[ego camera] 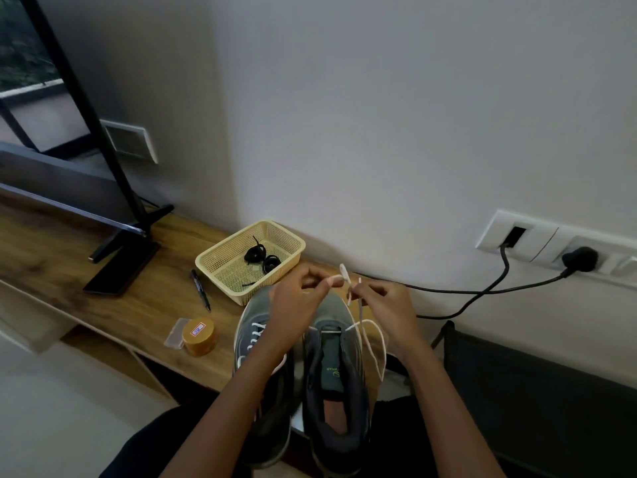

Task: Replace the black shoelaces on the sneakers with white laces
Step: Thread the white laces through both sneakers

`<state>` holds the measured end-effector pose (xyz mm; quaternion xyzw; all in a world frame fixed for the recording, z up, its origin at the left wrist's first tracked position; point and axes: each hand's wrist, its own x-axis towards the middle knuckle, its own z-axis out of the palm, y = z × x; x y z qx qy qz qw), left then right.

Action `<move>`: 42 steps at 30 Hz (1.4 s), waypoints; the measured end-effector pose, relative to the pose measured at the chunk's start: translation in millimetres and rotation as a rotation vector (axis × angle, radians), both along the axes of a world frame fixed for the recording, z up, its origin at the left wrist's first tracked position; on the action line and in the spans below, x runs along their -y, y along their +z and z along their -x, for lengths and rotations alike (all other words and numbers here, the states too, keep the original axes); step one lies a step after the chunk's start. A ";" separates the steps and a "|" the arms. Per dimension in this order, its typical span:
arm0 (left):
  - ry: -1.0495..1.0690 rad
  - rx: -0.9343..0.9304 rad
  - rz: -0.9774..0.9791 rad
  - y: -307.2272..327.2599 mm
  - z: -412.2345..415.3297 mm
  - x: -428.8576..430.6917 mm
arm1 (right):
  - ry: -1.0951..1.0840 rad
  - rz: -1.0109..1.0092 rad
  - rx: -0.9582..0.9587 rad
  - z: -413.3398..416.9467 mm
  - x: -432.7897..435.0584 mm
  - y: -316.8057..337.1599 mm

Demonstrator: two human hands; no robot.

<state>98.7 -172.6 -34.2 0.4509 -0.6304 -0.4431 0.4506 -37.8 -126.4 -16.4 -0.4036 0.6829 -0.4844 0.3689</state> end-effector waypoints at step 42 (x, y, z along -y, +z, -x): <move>0.057 -0.120 0.330 211.9 -28.2 -51.1 | -0.054 0.633 -0.045 -30.2 -53.6 206.4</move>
